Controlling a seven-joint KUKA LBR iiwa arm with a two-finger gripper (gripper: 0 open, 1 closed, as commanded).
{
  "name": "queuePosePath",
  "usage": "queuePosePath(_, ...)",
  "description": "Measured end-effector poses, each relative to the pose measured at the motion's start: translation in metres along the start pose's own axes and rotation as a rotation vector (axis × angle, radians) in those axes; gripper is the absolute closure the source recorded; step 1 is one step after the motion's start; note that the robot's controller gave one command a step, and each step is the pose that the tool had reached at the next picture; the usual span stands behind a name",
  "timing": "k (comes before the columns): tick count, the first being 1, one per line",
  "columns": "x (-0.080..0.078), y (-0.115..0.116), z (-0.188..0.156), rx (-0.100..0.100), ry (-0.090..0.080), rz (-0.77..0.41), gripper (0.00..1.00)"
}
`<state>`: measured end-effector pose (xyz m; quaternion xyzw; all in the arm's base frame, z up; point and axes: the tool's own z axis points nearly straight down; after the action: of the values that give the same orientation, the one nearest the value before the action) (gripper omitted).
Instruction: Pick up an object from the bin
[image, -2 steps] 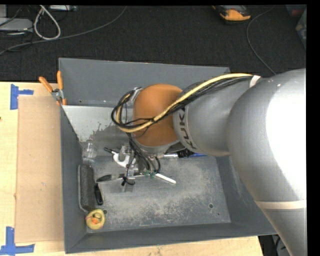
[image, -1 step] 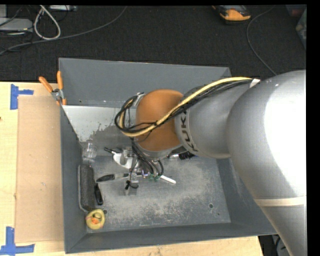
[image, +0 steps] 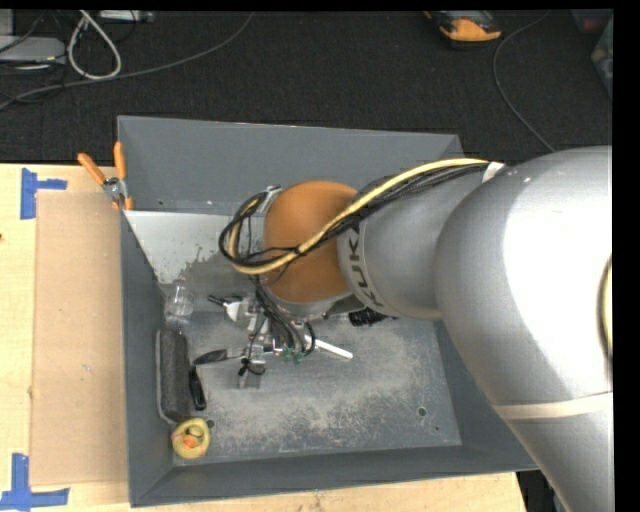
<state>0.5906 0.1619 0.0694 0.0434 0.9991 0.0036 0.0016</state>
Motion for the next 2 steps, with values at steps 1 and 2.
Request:
queuePosePath(1, 0.0029, -0.0064, -0.0034, 0.005, 0.005, -0.078, 1.0)
queuePosePath(2, 0.0029, -0.0067, -0.0036, 0.005, 0.005, -0.078, 1.0)
